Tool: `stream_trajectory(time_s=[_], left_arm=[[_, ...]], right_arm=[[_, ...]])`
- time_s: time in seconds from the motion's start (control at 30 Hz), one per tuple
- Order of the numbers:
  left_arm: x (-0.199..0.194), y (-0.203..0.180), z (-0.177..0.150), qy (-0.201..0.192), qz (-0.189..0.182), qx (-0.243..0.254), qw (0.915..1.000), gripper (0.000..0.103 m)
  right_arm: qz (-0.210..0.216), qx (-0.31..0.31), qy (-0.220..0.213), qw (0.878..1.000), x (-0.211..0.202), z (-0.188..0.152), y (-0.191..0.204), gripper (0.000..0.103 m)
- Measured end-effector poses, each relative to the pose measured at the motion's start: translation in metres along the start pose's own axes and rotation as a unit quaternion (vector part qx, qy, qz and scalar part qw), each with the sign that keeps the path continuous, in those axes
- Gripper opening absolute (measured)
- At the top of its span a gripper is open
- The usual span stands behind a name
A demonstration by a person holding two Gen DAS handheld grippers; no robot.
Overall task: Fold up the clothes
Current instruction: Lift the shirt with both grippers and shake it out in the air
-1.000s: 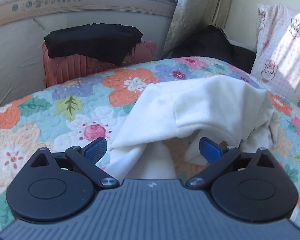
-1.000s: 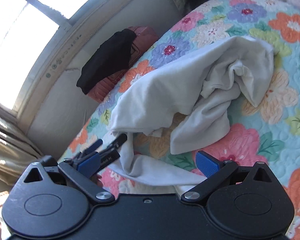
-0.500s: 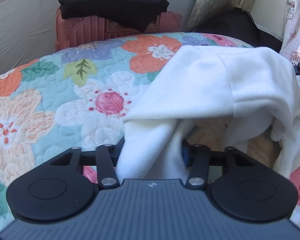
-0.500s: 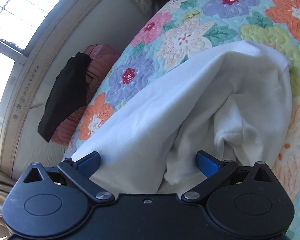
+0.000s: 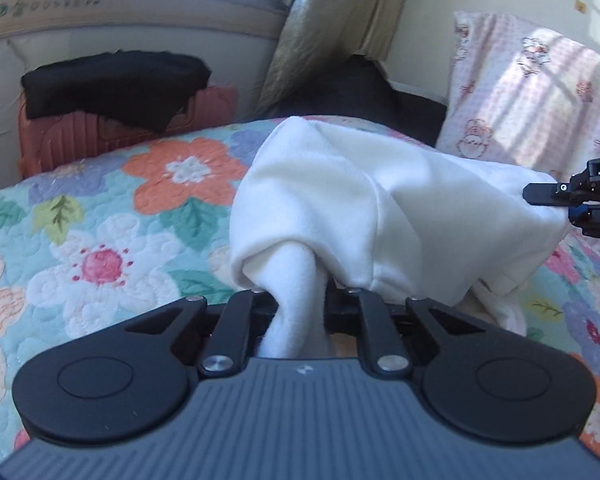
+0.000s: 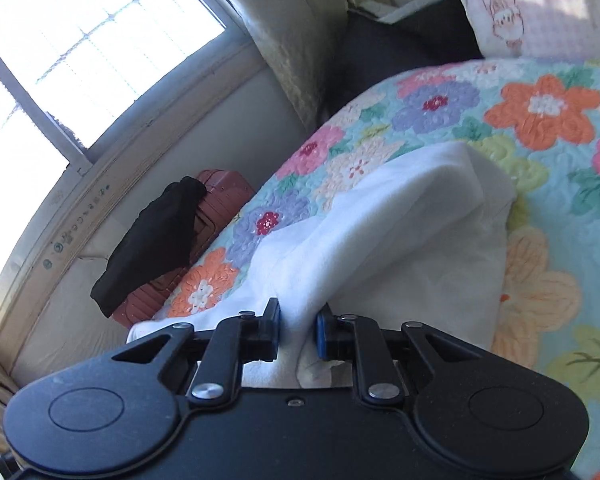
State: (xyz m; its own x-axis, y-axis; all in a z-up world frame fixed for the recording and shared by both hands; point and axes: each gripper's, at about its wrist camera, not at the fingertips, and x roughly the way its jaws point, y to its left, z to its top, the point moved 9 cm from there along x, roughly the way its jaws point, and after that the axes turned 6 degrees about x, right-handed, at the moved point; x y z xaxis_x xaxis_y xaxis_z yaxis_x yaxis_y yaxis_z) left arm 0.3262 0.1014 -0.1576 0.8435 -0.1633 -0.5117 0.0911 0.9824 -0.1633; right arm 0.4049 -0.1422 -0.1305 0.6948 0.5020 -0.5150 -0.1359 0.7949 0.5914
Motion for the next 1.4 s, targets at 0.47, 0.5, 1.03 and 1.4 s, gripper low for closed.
stream_trajectory(time_s=[0.47, 0.5, 1.03, 1.4], left_arm=[[-0.110, -0.137, -0.009, -0.042, -0.130, 0.122, 0.9831, 0.012], [-0.116, -0.143, -0.009, -0.044, -0.138, 0.124, 0.9816, 0.012], [-0.236, -0.201, 0.052, -0.159, -0.215, 0.106, 0.9577, 0.012], [-0.167, -0.090, 0.062, -0.130, -0.039, 0.054, 0.9893, 0.012]], right_arm=[[-0.101, -0.077, -0.042, 0.991, -0.216, -0.044, -0.022, 0.020], [-0.108, -0.075, -0.047, 0.990, -0.226, -0.046, -0.027, 0.020], [-0.141, -0.175, -0.140, 0.964, -0.339, -0.001, 0.013, 0.020], [-0.111, -0.348, -0.149, 0.919, -0.218, 0.083, 0.086, 0.020]])
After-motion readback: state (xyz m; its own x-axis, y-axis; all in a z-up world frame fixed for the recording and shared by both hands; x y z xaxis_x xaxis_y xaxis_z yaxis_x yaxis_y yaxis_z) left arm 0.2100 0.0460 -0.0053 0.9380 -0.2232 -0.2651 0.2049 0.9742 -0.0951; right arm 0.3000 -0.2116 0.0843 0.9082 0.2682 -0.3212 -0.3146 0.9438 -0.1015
